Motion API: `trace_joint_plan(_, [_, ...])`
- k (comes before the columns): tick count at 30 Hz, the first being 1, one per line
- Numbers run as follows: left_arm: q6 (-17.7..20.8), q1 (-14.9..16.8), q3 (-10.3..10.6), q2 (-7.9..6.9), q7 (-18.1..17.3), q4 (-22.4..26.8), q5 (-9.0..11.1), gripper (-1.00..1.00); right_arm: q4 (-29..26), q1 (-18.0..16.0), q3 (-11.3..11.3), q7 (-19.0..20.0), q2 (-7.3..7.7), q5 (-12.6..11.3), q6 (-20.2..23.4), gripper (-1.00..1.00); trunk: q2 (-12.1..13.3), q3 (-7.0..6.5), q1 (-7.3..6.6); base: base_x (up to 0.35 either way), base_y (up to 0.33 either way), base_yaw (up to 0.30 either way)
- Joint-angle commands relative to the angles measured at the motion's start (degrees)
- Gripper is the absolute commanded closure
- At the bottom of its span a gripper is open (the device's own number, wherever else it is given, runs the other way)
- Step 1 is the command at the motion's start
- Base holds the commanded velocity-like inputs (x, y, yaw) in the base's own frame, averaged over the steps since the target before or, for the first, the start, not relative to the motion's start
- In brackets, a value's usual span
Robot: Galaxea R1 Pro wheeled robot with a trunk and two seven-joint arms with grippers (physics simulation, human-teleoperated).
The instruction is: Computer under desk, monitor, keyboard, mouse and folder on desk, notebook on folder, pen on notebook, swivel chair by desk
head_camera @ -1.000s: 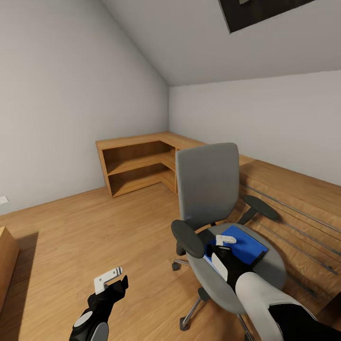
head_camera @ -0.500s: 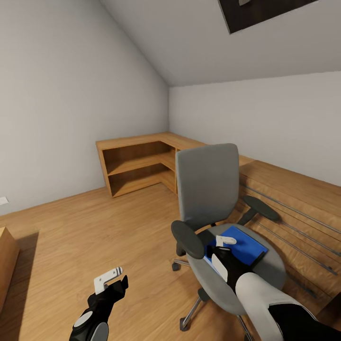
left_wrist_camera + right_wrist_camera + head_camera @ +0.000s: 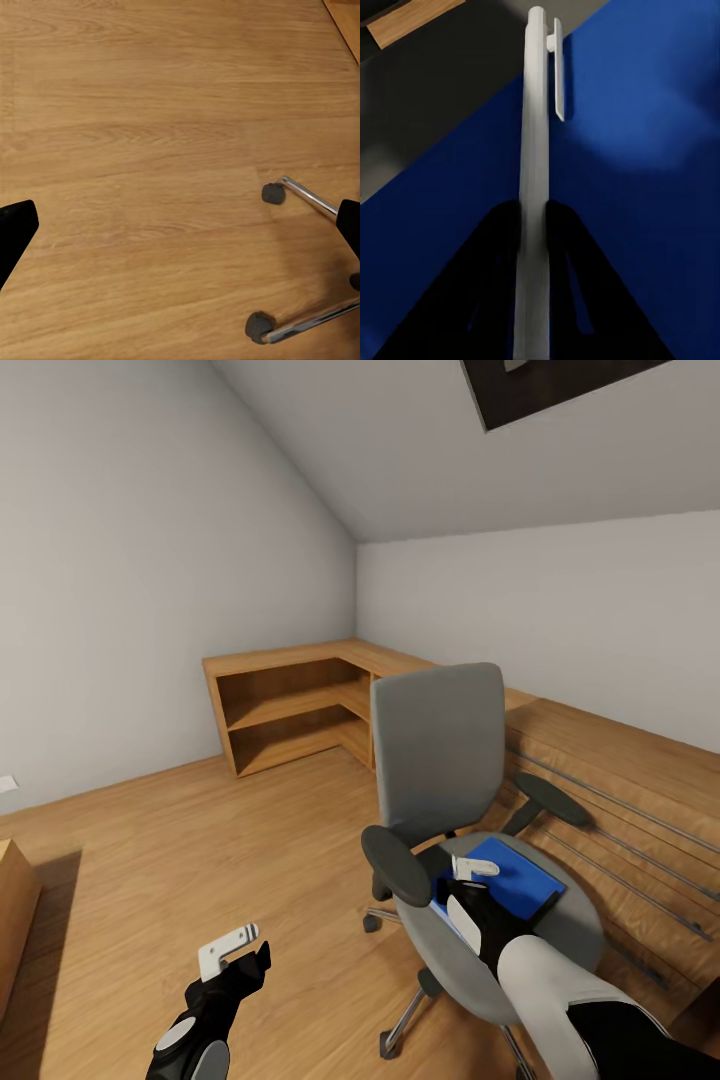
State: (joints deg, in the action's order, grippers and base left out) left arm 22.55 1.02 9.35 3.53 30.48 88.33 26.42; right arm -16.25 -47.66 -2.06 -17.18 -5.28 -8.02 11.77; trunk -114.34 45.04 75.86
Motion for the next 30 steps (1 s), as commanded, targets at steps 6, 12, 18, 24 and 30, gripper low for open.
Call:
trace_joint_plan(6, [0.1, 0.0, 0.1, -0.01, 0.5, 0.1, 0.5, -1.0, 3.0, 0.0, 0.0, -0.3, 0.01, -1.2, 0.2, 1.0, 0.8, -0.29, -0.44, 0.0, 0.0, 0.0])
trace_joint_plan(12, [0.1, 0.0, 0.0, -0.01, 0.5, 0.1, 0.4, -1.0, 3.0, 0.0, 0.0, -0.3, 0.06, -1.2, 0.2, 1.0, 3.2, -1.37, -1.76, 0.0, 0.0, 0.0])
trace_joint_plan(18, [0.1, 0.0, 0.0, -0.09, 0.5, 0.0, 0.3, -1.0, -0.4, 0.0, 0.2, -0.3, 0.25, -1.3, 0.3, 1.0, 5.6, -2.45, -3.08, -0.109, 0.0, 0.0])
trace_joint_plan(24, [0.1, 0.0, 0.0, -0.1, 0.5, -0.1, 0.3, -1.0, -1.8, 0.0, 0.4, -0.3, 0.52, -1.3, 0.3, 1.0, 8.0, -3.52, -4.39, -0.312, 0.0, 0.0])
trace_joint_plan(30, [0.1, 0.0, -0.2, -0.1, 0.8, -0.6, 0.5, -1.0, -6.2, 0.0, 0.6, -0.2, 3.44, -4.0, 3.8, 1.0, 10.4, -4.6, -5.71, -0.338, -0.098, 0.0])
